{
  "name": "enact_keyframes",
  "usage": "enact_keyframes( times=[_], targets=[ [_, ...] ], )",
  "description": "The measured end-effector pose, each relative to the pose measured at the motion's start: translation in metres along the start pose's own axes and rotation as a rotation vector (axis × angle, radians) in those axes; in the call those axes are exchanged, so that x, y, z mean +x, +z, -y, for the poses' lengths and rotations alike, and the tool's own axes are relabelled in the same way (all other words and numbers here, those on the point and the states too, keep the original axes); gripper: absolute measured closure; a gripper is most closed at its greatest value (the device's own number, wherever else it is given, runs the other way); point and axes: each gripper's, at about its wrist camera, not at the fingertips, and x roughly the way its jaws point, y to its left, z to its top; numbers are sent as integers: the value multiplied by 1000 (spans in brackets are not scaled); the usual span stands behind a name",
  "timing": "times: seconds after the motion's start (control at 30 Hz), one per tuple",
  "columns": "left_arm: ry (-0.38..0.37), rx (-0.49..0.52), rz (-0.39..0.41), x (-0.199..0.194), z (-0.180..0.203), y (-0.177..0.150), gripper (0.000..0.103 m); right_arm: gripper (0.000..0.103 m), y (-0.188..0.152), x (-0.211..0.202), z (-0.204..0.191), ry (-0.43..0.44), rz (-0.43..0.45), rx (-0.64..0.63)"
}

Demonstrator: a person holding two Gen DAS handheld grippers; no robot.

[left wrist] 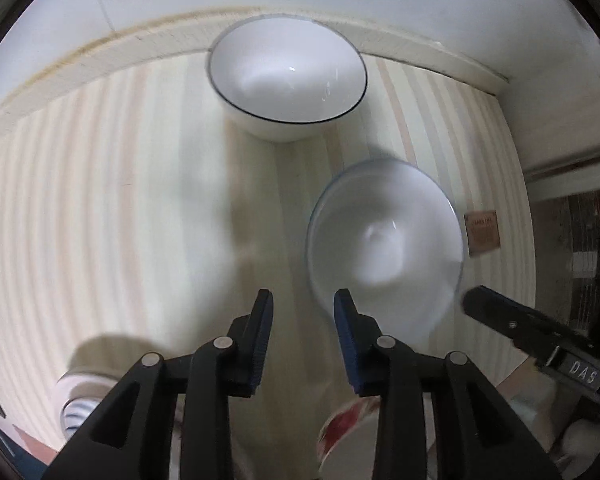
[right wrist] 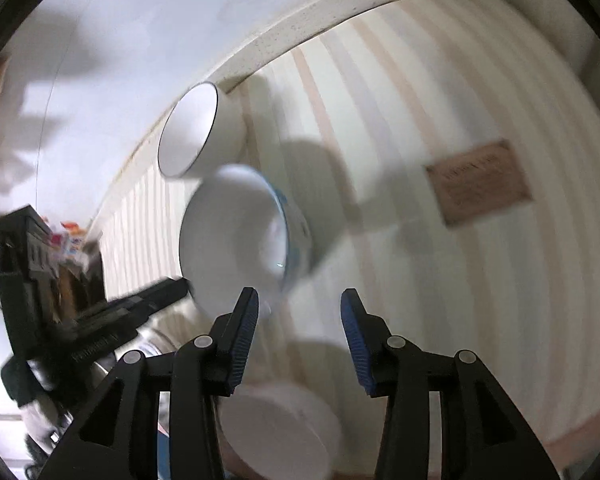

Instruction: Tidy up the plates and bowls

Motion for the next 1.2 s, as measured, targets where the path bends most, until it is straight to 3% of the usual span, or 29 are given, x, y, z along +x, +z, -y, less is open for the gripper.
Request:
enact_keyframes(
  times=[0.13, 0.2, 0.37, 0.6, 0.93, 1.2],
  targets=[
    [5, 4, -9, 18, 2, 13, 74, 60, 18, 28, -8, -18, -13, -6],
    [1, 26, 0, 21, 6, 13, 86, 89, 22, 35, -10, -39, -7, -22],
    [48, 83, 21, 22, 17, 13, 87, 91, 20, 38, -21, -119, 36, -97],
    [27, 117, 58, -11, 29, 3, 87, 92, 6, 5, -29, -121, 49, -116],
    [-15, 196, 90, -66, 43, -50, 87, 91, -60, -66, -46, -119, 94, -130],
    [-3, 262, 41, -63, 49, -88, 87, 91, -117, -80, -38, -127, 53, -103]
  ],
)
